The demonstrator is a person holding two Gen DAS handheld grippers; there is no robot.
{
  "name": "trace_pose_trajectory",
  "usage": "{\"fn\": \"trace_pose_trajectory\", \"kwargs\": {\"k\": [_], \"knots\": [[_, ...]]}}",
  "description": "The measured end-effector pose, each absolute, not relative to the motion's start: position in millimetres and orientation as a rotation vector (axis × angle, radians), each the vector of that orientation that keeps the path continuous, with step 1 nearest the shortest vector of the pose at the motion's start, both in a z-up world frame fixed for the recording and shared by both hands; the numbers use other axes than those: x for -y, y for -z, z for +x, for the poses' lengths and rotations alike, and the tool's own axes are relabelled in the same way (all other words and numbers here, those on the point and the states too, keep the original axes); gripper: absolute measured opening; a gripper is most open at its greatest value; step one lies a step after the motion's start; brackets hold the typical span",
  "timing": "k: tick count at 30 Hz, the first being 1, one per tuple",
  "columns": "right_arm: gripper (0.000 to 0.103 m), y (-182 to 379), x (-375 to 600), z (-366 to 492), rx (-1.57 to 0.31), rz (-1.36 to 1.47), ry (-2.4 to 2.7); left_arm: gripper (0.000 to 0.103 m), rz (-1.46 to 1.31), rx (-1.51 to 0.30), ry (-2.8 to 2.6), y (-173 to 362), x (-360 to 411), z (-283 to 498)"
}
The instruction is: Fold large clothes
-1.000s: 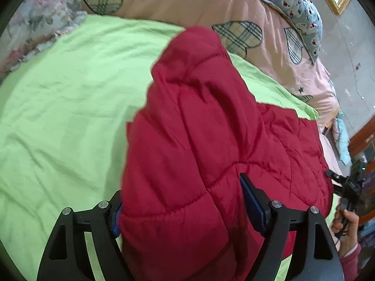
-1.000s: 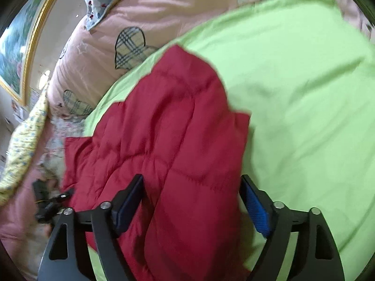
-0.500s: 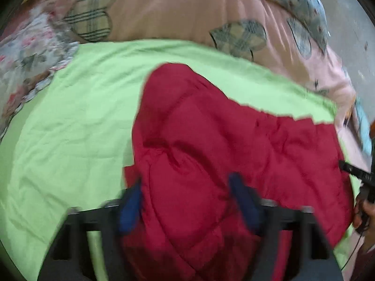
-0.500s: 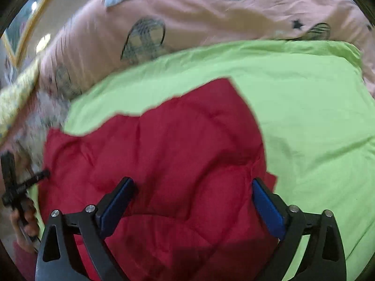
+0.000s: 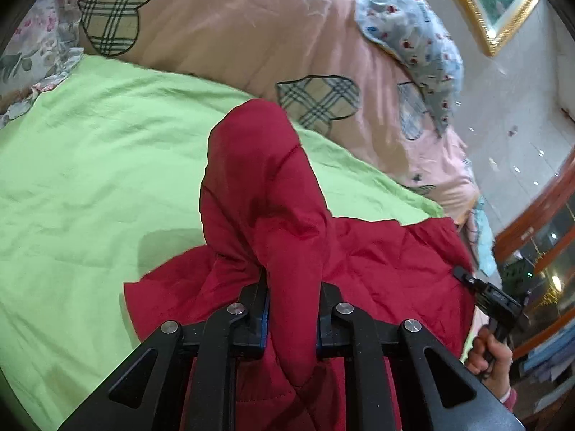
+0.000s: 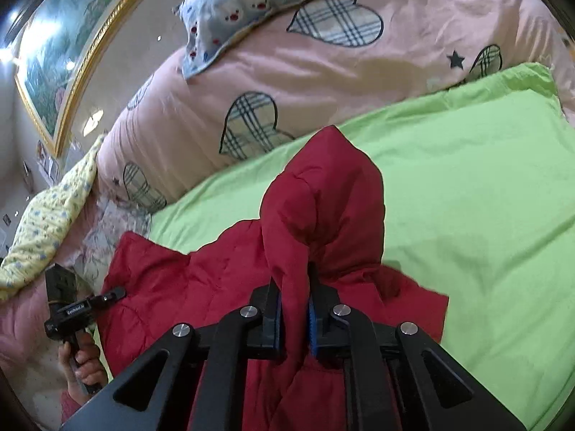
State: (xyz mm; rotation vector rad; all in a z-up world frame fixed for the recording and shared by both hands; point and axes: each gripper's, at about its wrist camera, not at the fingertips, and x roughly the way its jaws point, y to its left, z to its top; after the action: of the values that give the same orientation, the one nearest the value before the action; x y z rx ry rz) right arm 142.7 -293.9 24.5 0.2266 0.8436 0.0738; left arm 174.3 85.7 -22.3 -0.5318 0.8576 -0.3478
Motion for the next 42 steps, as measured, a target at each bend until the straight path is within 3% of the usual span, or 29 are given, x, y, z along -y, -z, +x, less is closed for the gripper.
{"fn": "trace_pose_trajectory", "kwargs": {"k": [7,14,22,32,42], "knots": [[0.01,38,334,168,-0.962,0.424,0.001,0.016,-0.667,-0.994,0.29,90,-102,217],[0.011,56,335,175,-0.993,0.413,0.046,0.017,-0.609,-1.013,0.246,103,-99,245],[0.014,62,342,178,-0.997,0.424,0.052,0.022,-0.526,-1.017,0.202,98,-81,241],[0.018,61,332,182,-1.008,0.335,0.102,0.04,-0.362,-1.016,0.111,75,-60,236],[0.02,62,331,184,-1.028,0.32,0.114,0.049,-0.301,-1.028,0.078,68,-50,234]]}}
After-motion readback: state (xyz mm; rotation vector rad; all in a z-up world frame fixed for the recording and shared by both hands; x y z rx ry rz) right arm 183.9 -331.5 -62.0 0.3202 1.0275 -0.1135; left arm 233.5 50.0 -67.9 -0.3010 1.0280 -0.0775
